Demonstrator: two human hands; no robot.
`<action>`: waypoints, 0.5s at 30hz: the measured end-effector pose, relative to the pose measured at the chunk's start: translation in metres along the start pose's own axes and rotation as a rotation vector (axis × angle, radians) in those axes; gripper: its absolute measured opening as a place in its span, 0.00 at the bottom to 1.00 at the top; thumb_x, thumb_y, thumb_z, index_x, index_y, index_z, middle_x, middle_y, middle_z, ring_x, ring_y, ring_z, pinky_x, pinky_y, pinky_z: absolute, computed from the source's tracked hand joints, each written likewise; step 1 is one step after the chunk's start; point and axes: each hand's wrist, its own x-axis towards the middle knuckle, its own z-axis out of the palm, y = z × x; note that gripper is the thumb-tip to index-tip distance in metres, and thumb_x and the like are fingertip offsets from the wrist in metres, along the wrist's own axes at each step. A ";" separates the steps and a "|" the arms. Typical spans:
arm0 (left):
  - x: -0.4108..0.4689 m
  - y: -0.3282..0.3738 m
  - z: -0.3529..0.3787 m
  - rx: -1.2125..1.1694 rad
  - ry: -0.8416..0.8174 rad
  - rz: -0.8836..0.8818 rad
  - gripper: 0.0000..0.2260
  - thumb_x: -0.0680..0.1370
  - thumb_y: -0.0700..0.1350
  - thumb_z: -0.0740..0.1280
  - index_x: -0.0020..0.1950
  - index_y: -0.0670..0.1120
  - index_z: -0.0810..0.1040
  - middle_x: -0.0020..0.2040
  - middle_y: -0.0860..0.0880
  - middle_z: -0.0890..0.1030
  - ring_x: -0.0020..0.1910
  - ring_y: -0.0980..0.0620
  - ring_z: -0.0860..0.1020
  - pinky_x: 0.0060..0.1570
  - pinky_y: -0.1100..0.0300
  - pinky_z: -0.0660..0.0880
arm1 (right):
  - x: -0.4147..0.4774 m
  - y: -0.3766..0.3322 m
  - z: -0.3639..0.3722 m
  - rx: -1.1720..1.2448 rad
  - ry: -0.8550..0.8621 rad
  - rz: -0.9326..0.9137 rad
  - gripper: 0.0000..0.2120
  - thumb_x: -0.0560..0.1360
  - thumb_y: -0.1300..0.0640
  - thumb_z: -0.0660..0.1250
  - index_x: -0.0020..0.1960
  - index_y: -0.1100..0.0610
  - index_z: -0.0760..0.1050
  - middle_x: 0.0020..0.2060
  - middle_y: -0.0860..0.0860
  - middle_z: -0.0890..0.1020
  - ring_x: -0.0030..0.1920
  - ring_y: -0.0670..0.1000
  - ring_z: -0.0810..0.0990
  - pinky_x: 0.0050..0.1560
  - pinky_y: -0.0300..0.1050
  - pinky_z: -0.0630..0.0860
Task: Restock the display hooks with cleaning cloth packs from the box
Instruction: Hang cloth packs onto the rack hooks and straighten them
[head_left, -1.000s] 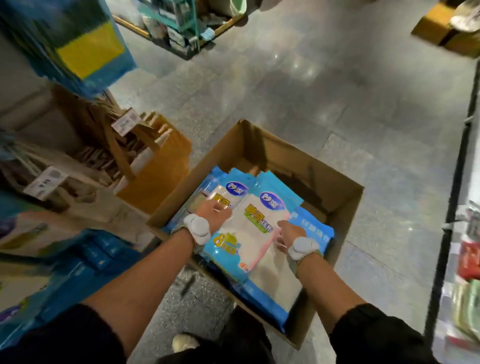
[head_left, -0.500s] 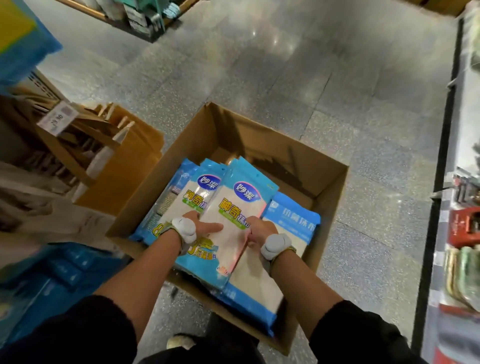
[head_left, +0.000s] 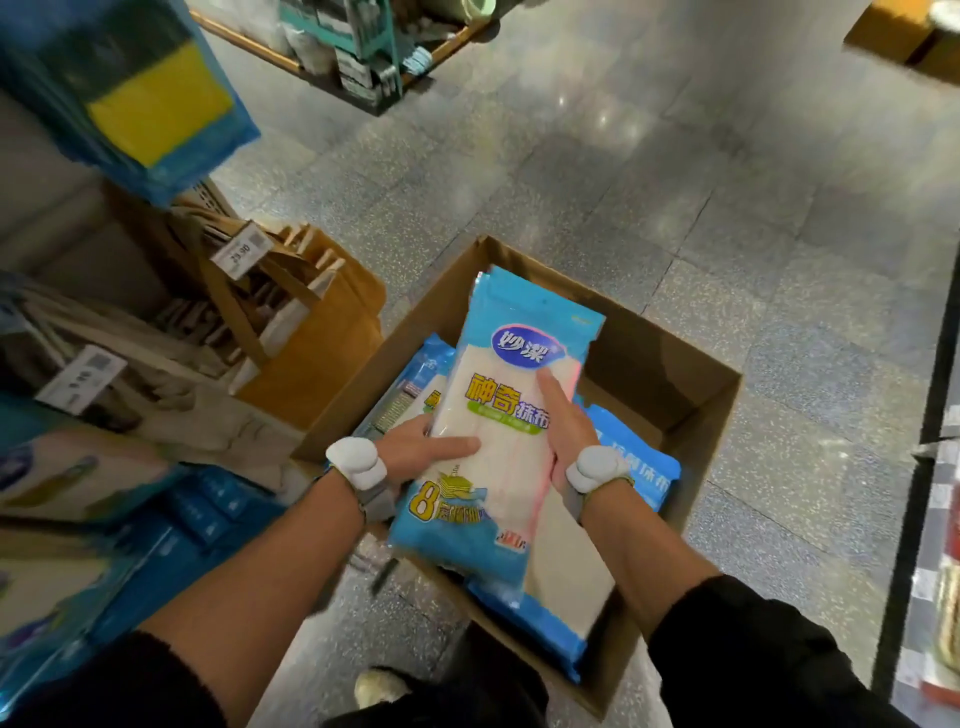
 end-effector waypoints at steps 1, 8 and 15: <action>-0.013 0.001 -0.004 -0.073 -0.007 0.015 0.04 0.81 0.40 0.69 0.55 0.45 0.81 0.48 0.44 0.88 0.38 0.52 0.87 0.38 0.58 0.84 | -0.001 -0.005 0.007 -0.022 -0.008 -0.020 0.29 0.65 0.32 0.74 0.58 0.50 0.83 0.50 0.53 0.88 0.51 0.57 0.87 0.57 0.59 0.81; -0.076 0.006 -0.058 -0.416 0.169 0.114 0.18 0.82 0.61 0.61 0.57 0.48 0.82 0.45 0.50 0.89 0.41 0.51 0.88 0.37 0.55 0.83 | -0.047 -0.032 0.078 -0.084 -0.175 0.038 0.23 0.71 0.40 0.74 0.60 0.54 0.83 0.54 0.59 0.86 0.54 0.61 0.86 0.59 0.62 0.80; -0.145 -0.011 -0.125 -0.682 0.308 0.307 0.31 0.71 0.60 0.77 0.69 0.46 0.78 0.64 0.39 0.82 0.57 0.41 0.84 0.59 0.42 0.80 | -0.109 -0.020 0.164 -0.214 -0.438 0.149 0.18 0.75 0.48 0.70 0.60 0.56 0.83 0.55 0.59 0.86 0.58 0.62 0.84 0.62 0.64 0.78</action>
